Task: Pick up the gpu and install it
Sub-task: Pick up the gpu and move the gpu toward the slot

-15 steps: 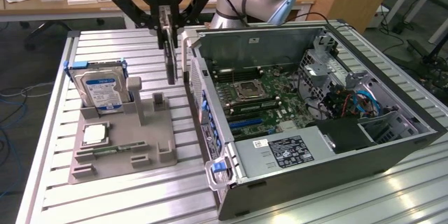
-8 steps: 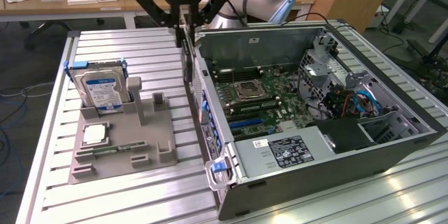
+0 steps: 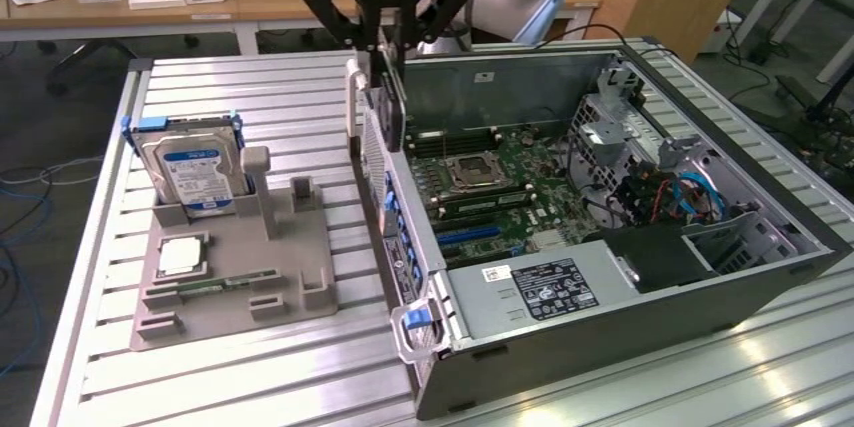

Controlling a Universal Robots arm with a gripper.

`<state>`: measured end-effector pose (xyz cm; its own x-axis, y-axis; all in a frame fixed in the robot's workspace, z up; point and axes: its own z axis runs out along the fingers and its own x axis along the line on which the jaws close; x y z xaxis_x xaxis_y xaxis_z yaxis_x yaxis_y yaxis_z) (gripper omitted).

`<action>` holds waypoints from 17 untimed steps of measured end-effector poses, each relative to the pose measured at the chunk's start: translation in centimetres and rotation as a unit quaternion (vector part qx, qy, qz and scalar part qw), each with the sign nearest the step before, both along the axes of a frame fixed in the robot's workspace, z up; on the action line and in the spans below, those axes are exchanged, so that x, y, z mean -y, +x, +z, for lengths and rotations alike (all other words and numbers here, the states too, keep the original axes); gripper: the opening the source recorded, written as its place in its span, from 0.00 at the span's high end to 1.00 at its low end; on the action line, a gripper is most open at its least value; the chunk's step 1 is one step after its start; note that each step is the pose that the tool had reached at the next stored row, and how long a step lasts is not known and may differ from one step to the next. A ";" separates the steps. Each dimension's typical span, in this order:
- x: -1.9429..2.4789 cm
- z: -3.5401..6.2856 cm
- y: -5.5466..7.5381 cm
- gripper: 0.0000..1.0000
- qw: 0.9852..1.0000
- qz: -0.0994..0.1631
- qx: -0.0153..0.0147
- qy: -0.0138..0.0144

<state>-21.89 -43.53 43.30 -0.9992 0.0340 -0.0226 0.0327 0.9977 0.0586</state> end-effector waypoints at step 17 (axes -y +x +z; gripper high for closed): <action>-0.01 0.00 6.7 0.73 1.000 0.000 0.000 0.002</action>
